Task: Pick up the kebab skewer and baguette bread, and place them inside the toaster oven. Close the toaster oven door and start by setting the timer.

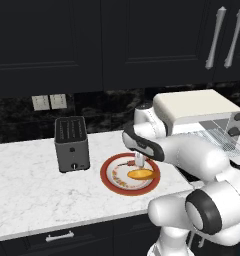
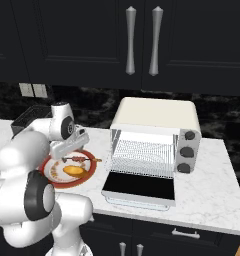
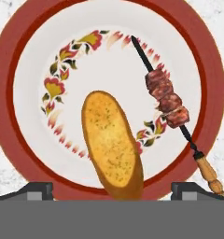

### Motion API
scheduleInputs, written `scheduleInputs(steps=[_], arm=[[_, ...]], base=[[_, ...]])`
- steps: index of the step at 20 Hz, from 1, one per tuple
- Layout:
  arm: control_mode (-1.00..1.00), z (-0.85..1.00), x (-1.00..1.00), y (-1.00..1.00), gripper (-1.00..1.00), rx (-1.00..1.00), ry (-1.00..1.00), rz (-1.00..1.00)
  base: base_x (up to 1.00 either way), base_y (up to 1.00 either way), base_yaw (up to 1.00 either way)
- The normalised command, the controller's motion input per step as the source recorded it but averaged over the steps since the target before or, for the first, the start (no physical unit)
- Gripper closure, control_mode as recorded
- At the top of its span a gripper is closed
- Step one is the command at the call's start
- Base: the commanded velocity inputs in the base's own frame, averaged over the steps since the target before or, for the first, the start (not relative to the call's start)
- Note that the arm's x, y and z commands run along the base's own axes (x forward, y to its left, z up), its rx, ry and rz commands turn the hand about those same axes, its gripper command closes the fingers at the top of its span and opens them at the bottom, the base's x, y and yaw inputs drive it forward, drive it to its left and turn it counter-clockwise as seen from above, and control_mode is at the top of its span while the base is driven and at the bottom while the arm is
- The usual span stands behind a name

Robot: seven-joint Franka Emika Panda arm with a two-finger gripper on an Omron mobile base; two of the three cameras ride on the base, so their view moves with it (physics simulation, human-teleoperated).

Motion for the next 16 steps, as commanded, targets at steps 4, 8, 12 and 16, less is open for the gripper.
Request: scheduleInputs(steps=[4, 8, 12, 16], arm=[[-1.0, -0.47, 0.21, 0.0, -1.0, -0.04, 0.0, 0.05], [-1.0, -0.5, 0.04, 0.0, -1.0, 0.0, 0.0, 0.03], [-1.0, -0.46, -0.01, 0.0, -1.0, 0.0, -0.02, 0.01], [-1.0, -0.21, -0.06, 0.0, -1.0, 0.0, -0.02, 0.0]], base=[[0.0, 0.0, 0.0], [0.0, 0.0, 0.0], [0.0, 0.0, 0.0], [0.0, 0.0, 0.0]])
